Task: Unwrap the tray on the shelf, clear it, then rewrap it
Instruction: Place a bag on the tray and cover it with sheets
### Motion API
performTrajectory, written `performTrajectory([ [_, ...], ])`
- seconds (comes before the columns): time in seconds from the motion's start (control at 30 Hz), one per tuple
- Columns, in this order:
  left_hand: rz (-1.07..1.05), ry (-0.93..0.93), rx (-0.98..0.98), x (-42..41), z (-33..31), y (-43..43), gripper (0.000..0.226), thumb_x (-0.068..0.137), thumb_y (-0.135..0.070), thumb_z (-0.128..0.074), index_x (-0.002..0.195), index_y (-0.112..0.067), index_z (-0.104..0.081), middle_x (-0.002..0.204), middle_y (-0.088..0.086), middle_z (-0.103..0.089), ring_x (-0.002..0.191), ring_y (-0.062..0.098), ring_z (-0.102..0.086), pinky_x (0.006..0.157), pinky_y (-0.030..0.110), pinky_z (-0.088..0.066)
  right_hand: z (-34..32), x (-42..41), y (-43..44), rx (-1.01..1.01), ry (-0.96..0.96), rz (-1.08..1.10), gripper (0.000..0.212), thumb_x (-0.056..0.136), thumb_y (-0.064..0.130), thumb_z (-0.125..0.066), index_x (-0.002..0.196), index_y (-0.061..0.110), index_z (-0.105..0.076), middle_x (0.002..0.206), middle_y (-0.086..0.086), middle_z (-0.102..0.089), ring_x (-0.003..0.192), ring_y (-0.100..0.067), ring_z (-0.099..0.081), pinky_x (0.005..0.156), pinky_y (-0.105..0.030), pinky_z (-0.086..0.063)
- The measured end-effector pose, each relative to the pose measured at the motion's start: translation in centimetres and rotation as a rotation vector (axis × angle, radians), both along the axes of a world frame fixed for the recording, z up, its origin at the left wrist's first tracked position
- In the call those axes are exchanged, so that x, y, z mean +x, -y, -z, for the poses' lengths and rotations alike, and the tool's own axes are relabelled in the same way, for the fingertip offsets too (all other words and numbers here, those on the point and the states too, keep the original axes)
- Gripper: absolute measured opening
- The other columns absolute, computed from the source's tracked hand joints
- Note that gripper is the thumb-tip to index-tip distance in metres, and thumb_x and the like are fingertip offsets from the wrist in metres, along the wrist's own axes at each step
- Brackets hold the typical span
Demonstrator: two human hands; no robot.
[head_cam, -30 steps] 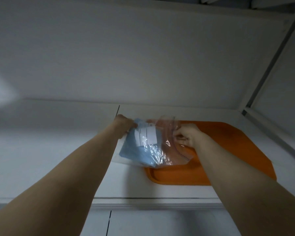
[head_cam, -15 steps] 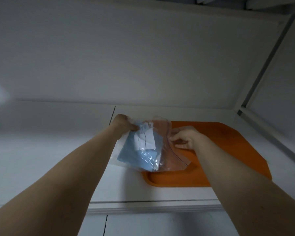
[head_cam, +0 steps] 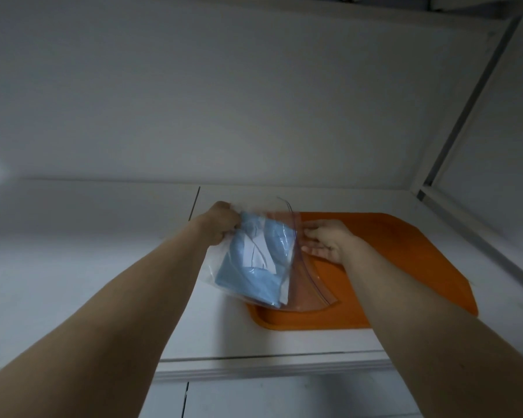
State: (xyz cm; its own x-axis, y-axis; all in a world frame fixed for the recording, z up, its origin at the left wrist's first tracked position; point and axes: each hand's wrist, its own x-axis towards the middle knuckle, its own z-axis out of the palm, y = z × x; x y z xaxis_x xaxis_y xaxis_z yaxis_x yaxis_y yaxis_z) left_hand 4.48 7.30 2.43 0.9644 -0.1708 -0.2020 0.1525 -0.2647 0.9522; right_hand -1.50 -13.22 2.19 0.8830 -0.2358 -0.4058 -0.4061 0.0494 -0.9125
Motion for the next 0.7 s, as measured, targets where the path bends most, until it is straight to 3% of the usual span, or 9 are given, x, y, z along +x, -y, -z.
performTrajectory([
  [0.1, -0.019, 0.016, 0.036, 0.2, 0.2, 0.3, 0.033, 0.078, 0.023, -0.037, 0.062, -0.001, -0.052, 0.063, 0.011, -0.048, 0.052, 0.019, -0.044, 0.032, 0.011, -0.031, -0.4, -0.2, 0.1, 0.048, 0.027, 0.013, 0.017, 0.094, -0.001, -0.051, 0.107, 0.008, -0.057, 0.08, -0.008, -0.061, 0.059, -0.015, -0.057, 0.037, -0.017, -0.048],
  [0.2, -0.007, 0.023, 0.07, 0.2, 0.0, 0.6, 0.031, 0.076, 0.023, -0.04, 0.063, -0.001, -0.054, 0.067, 0.013, -0.052, 0.055, 0.021, -0.048, 0.035, 0.013, -0.035, -0.5, -0.3, 0.2, 0.078, 0.059, 0.015, 0.011, 0.093, 0.001, -0.054, 0.088, 0.01, -0.057, 0.074, -0.009, -0.062, 0.045, -0.013, -0.057, 0.033, -0.015, -0.038],
  [0.33, 0.002, 0.022, 0.07, 0.1, -0.1, 0.8, 0.029, 0.073, 0.025, -0.047, 0.065, 0.0, -0.057, 0.072, 0.015, -0.057, 0.057, 0.019, -0.053, 0.041, 0.016, -0.042, -0.5, -0.3, 0.5, 0.052, 0.059, 0.017, 0.006, 0.092, 0.004, -0.058, 0.088, 0.008, -0.06, 0.067, -0.009, -0.059, 0.028, -0.006, -0.048, 0.031, -0.01, -0.031],
  [0.43, -0.015, 0.021, 0.089, 0.0, -0.3, 1.1, 0.027, 0.074, 0.024, -0.055, 0.065, -0.002, -0.058, 0.072, 0.013, -0.058, 0.052, 0.016, -0.056, 0.041, 0.016, -0.044, -0.6, -0.5, 0.6, 0.043, 0.034, -0.033, 0.002, 0.092, 0.01, -0.06, 0.092, 0.008, -0.06, 0.062, -0.006, -0.06, 0.03, -0.006, -0.05, 0.033, -0.011, -0.032],
  [0.6, -0.039, 0.005, 0.132, -0.2, -0.3, 1.4, 0.023, 0.072, 0.016, -0.069, 0.066, -0.003, -0.058, 0.068, 0.01, -0.056, 0.051, 0.017, -0.055, 0.04, 0.016, -0.045, -0.6, -0.6, 1.0, 0.079, -0.021, -0.084, 0.028, 0.093, 0.035, -0.057, 0.092, 0.007, -0.06, 0.075, -0.007, -0.062, 0.049, -0.015, -0.053, 0.038, -0.019, -0.034],
  [0.7, -0.055, 0.02, 0.115, -0.1, 0.1, 1.6, 0.023, 0.071, 0.009, -0.074, 0.063, -0.006, -0.058, 0.063, 0.01, -0.056, 0.04, 0.014, -0.053, 0.042, 0.02, -0.046, -0.9, -1.1, 1.2, 0.034, -0.022, -0.122, 0.014, 0.089, 0.02, -0.064, 0.09, 0.006, -0.062, 0.072, -0.007, -0.059, 0.051, -0.013, -0.049, 0.035, -0.018, -0.036],
])
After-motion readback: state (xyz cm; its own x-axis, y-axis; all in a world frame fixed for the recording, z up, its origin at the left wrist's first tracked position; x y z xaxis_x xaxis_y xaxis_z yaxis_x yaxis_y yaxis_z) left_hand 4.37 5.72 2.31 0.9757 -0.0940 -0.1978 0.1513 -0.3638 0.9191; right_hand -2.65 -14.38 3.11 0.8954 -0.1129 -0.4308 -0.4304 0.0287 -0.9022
